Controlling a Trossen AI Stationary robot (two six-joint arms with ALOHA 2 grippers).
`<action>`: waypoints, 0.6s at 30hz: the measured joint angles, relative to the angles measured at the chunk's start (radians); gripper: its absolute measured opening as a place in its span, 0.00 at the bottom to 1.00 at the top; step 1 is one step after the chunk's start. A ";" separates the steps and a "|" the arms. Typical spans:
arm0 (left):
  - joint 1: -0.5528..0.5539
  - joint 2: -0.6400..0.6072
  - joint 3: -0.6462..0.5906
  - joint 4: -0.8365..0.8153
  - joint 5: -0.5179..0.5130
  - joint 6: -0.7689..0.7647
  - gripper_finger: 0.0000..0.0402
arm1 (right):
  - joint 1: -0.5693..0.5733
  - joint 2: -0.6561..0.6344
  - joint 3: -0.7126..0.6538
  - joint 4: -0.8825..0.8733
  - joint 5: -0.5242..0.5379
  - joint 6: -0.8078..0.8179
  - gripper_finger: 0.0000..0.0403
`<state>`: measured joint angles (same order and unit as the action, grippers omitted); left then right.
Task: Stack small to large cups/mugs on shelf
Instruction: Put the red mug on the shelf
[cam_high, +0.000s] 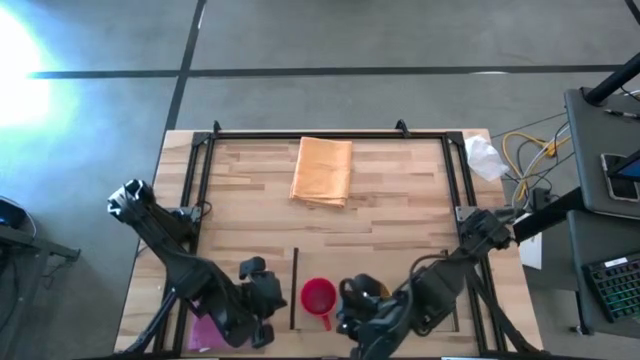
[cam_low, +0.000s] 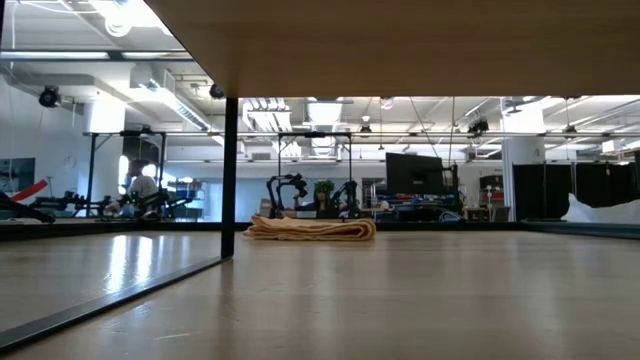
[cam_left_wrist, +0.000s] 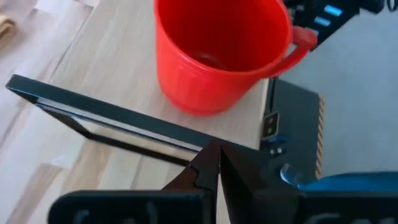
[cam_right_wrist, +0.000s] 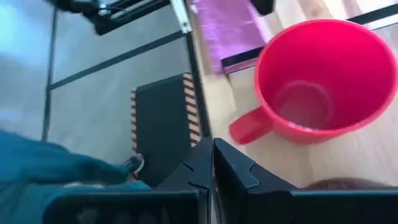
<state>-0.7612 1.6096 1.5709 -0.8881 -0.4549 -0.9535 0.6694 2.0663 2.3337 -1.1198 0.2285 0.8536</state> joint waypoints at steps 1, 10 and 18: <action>0.001 -0.012 -0.027 0.032 -0.002 0.000 0.00 | -0.001 0.011 0.004 0.002 -0.001 0.006 0.02; 0.003 -0.057 -0.138 0.148 -0.006 0.001 0.00 | -0.005 0.058 0.014 0.000 -0.007 0.075 0.02; 0.017 -0.055 -0.139 0.184 -0.024 0.049 0.00 | -0.011 0.064 0.014 0.013 0.007 0.078 0.02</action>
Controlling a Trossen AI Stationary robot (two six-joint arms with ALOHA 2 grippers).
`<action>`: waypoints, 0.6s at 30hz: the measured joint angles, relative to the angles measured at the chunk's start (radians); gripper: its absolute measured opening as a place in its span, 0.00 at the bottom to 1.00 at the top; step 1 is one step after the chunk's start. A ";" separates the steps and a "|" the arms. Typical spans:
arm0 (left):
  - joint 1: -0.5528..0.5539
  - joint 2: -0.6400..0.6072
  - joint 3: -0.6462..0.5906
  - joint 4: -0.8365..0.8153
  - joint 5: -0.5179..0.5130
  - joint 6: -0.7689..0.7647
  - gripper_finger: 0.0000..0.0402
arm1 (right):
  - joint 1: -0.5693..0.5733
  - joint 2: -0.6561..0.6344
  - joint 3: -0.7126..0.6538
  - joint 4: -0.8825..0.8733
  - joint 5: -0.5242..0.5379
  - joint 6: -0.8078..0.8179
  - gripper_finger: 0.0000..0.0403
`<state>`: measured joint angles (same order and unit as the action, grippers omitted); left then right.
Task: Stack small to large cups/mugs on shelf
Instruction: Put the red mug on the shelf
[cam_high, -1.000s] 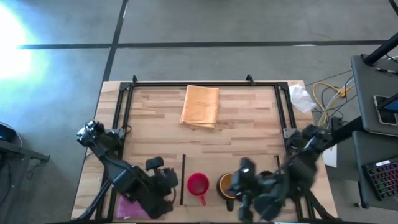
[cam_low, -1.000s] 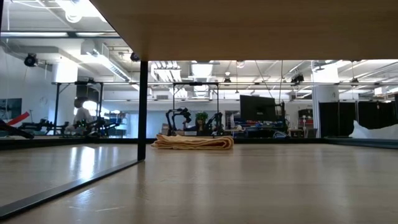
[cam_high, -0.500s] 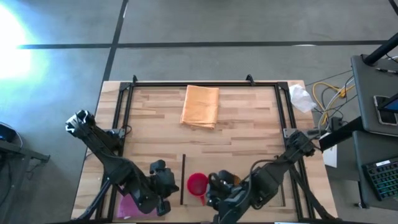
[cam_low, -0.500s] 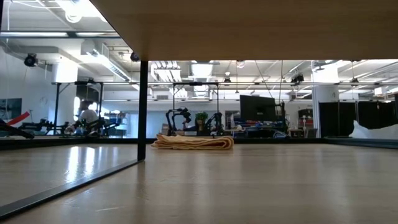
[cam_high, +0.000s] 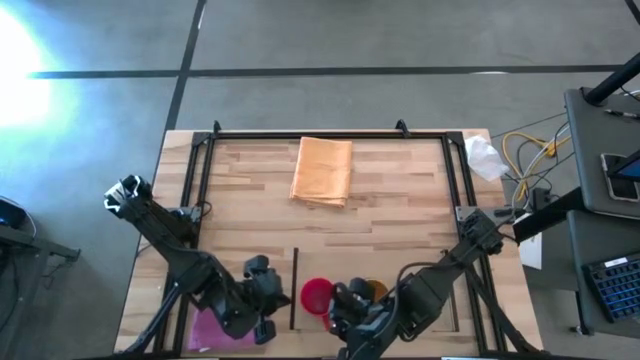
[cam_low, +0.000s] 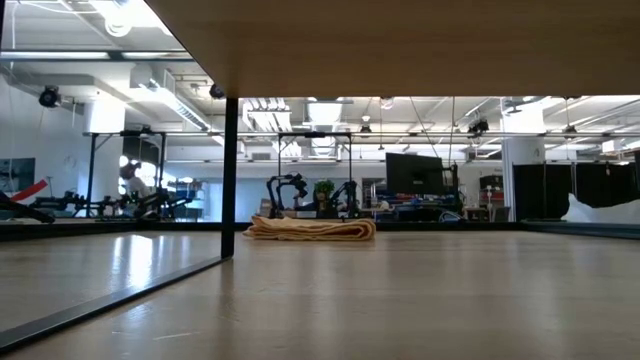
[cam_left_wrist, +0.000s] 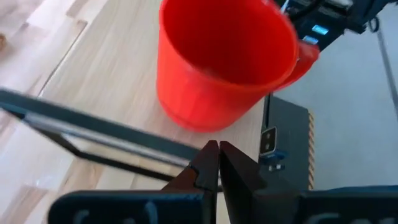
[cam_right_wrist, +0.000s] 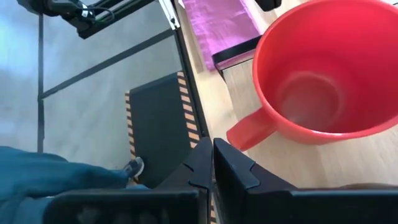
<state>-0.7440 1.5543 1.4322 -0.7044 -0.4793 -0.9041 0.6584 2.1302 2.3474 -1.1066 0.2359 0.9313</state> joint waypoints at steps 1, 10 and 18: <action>0.005 0.000 0.000 0.011 -0.002 0.012 0.00 | -0.002 0.001 0.000 0.000 0.000 -0.008 0.02; 0.047 0.001 -0.004 0.048 -0.002 0.058 0.00 | -0.008 0.002 0.000 0.002 0.000 -0.024 0.02; 0.076 0.002 -0.021 0.072 0.002 0.083 0.00 | -0.007 0.002 0.000 0.003 0.000 -0.026 0.02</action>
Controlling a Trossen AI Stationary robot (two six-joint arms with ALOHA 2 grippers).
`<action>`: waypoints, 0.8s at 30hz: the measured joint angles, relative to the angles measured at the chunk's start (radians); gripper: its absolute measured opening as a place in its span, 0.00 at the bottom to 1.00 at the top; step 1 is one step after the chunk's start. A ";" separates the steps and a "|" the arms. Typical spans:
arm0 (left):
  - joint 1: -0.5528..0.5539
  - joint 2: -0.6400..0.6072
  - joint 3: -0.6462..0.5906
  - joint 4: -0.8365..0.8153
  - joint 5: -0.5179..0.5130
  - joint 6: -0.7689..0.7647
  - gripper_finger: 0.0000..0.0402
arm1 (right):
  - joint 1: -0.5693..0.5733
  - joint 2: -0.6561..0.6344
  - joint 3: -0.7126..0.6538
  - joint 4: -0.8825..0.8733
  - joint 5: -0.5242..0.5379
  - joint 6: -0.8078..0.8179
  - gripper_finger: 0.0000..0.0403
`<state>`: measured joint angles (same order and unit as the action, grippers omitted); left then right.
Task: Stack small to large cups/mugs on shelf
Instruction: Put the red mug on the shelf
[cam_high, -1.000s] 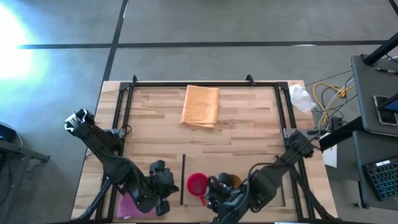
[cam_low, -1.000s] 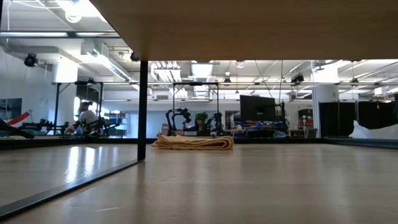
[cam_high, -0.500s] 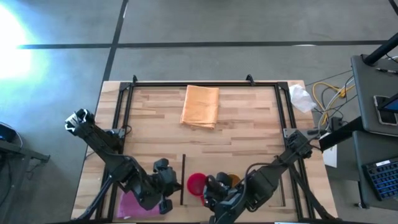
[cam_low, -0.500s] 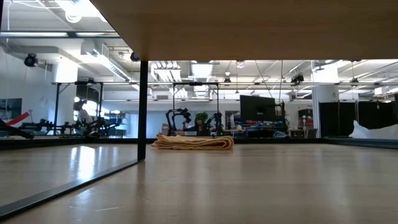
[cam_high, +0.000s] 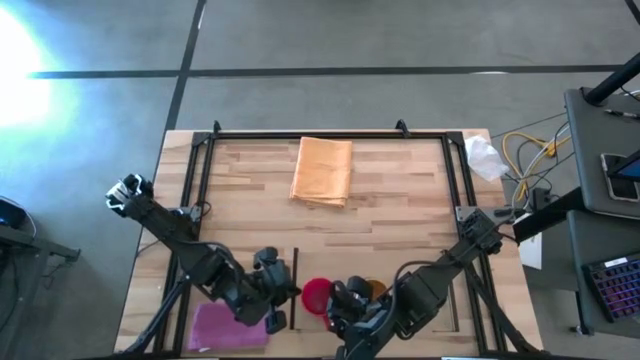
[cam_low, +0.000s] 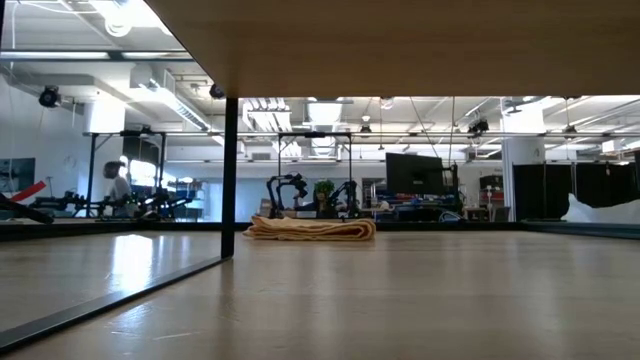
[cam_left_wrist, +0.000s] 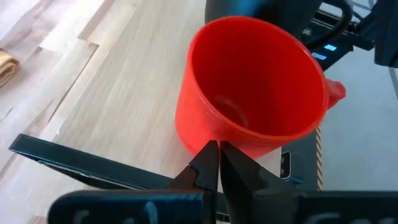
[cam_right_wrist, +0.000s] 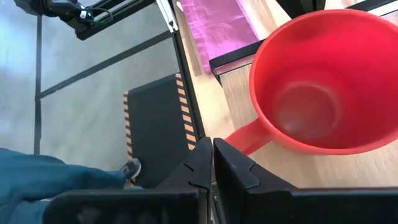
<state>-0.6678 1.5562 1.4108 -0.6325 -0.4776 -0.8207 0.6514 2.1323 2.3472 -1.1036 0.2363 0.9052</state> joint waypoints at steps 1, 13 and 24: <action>0.002 0.000 -0.003 0.000 0.001 0.000 0.00 | 0.000 0.000 -0.001 0.000 0.000 -0.001 0.02; 0.030 0.000 -0.010 0.025 0.004 0.049 0.00 | -0.004 -0.001 -0.020 0.000 0.001 -0.001 0.02; 0.038 -0.003 -0.011 0.023 0.019 0.043 0.00 | -0.004 -0.002 -0.037 0.000 -0.005 -0.006 0.02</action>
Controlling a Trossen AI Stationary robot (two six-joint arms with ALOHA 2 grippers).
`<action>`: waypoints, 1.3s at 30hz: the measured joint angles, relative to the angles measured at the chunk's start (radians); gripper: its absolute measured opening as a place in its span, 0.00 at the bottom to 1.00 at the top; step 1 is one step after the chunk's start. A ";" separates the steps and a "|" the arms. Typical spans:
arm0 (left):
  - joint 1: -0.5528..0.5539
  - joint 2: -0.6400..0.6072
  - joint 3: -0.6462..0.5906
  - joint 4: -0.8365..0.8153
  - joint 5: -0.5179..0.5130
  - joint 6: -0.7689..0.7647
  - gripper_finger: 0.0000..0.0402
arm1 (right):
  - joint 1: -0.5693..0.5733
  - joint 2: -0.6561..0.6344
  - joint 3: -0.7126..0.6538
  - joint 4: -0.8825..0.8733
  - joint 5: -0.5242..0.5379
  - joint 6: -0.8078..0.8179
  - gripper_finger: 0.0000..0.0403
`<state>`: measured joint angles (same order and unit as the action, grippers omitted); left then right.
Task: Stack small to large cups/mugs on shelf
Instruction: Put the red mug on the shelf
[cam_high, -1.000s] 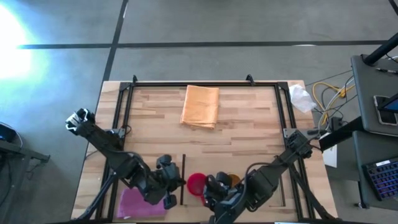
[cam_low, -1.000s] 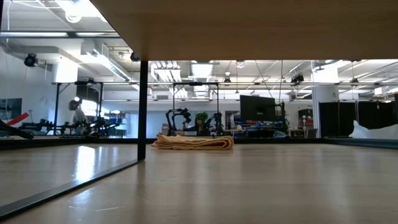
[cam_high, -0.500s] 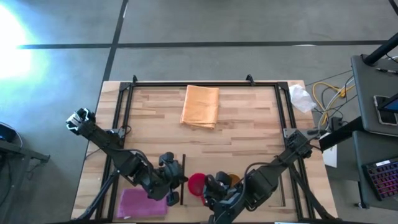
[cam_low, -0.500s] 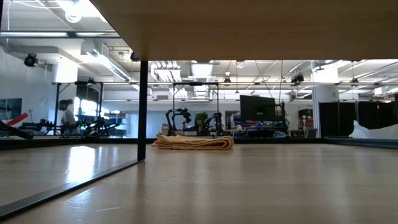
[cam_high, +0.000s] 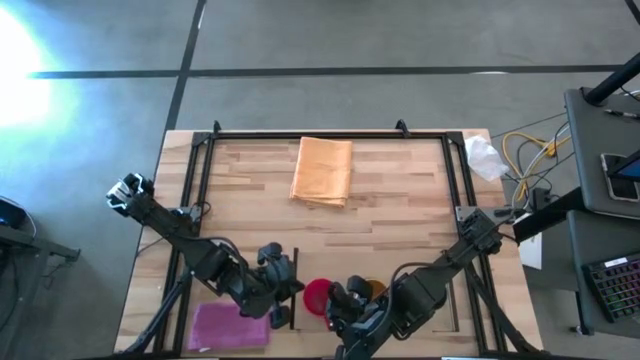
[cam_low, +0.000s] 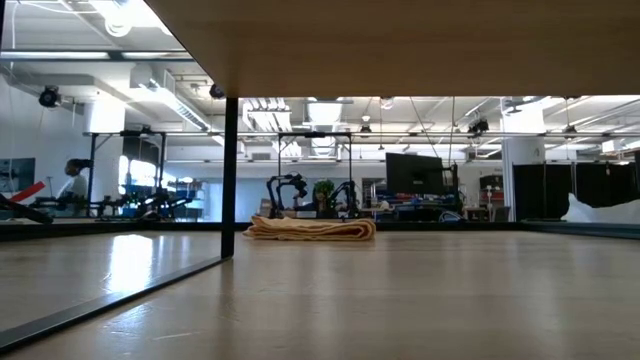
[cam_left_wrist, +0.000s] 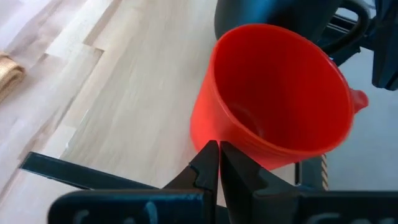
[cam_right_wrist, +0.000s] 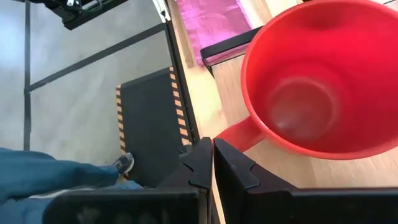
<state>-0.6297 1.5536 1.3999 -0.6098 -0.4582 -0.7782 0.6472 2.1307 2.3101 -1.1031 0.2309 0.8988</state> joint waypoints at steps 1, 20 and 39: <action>-0.001 -0.002 0.000 0.000 0.011 -0.001 0.00 | 0.000 0.000 0.001 0.000 -0.003 -0.004 0.02; -0.081 -0.052 0.017 0.037 0.105 0.026 0.00 | -0.005 -0.002 -0.014 -0.053 -0.051 -0.100 0.02; -0.079 -0.052 0.012 0.033 0.102 0.043 0.00 | -0.033 0.003 -0.017 -0.030 -0.046 -0.144 0.02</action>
<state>-0.7090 1.5017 1.4120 -0.5766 -0.3560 -0.7351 0.6145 2.1334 2.2932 -1.1326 0.1844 0.7547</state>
